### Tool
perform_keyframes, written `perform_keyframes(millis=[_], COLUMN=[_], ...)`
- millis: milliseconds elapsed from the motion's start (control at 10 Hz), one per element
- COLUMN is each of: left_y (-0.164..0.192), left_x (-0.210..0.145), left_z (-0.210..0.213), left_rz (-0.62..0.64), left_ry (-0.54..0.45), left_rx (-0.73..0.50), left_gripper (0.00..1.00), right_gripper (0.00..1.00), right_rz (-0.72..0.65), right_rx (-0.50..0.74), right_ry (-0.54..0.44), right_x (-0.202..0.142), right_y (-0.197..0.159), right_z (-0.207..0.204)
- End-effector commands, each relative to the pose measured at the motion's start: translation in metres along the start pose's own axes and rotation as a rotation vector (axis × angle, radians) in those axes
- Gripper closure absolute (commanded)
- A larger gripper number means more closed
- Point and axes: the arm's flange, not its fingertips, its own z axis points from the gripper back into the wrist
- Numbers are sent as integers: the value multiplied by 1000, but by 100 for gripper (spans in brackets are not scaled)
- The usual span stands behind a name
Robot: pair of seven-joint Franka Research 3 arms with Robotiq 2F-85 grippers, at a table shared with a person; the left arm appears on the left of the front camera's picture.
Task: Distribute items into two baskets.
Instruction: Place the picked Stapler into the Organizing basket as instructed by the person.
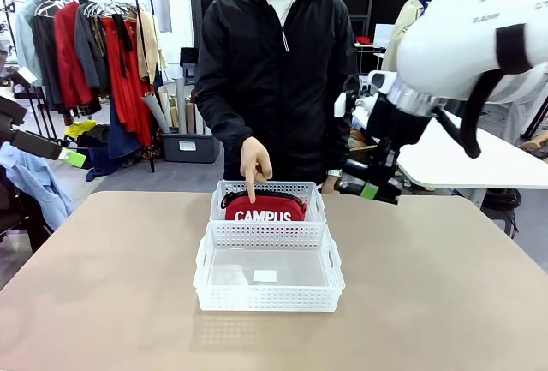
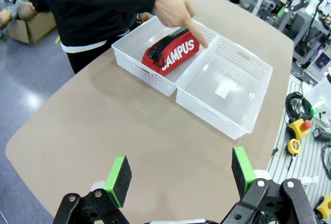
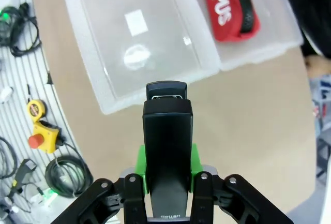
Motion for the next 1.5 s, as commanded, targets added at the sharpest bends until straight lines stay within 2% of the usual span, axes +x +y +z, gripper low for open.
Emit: perform_keyframes(millis=[0, 300, 700, 1000, 1400], left_y=[-3, -3, -3, -3, -3], left_x=[-1, -1, -1, -1, -1], left_z=[-1, -1, -1, -1, -1], left_rz=[8, 8, 8, 8, 8], left_ry=[-26, -26, -26, -26, -26], left_rx=[-4, -4, -4, -4, -4], left_gripper=[0, 0, 0, 0, 0], right_gripper=[100, 100, 100, 100, 100], right_rz=[98, 205, 288, 364, 417], right_rx=[6, 18, 52, 134, 123], right_ry=[-27, -66, -27, -37, -2], right_x=[26, 65, 112, 125, 123], right_y=[-8, -7, 5, 23, 33], right_z=[-15, -41, -79, -117, -162])
